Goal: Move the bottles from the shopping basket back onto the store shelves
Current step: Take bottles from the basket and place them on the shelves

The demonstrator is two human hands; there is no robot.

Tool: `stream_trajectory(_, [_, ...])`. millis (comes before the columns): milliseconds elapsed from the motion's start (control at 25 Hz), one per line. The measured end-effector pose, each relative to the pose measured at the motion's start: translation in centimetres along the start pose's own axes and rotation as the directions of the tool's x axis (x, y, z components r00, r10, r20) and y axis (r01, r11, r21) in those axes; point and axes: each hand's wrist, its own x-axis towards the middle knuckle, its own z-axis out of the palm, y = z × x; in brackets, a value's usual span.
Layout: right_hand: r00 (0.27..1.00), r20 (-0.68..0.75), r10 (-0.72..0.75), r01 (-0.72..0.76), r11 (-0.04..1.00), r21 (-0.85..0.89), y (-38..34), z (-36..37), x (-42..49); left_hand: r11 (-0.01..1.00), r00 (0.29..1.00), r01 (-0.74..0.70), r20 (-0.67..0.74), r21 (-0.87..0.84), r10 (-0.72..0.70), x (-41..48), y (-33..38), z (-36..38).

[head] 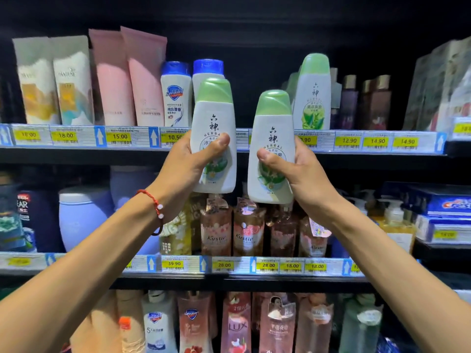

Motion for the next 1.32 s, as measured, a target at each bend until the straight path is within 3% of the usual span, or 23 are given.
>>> stream_trajectory(440, [1.000,0.004,-0.021,0.021,1.000,-0.009,-3.3,-4.8,0.6,0.980,0.981,-0.193,0.005,-0.040,0.193,3.6,2.9,4.6])
stream_trajectory(760, [1.000,0.003,-0.006,0.006,1.000,-0.026,-4.0,-6.8,0.3,0.957,0.943,-0.285,-0.160,0.055,0.290,6.1,4.8,7.0])
stream_trajectory(960, [1.000,-0.025,0.014,-0.015,0.999,-0.028,-3.7,-7.9,0.0,0.933,0.951,-0.205,-0.163,0.297,0.261,8.0,2.9,6.8])
stream_trajectory(1120, [0.999,-0.043,0.018,-0.020,0.999,-0.029,-3.6,-8.9,-0.2,0.787,0.965,-0.106,-0.127,0.608,0.229,9.0,2.1,6.5])
stream_trajectory(1320, [0.997,-0.064,0.037,-0.037,0.999,0.002,-3.3,-9.7,-0.1,0.793,0.992,-0.019,-0.087,0.610,0.091,10.4,2.9,6.1])
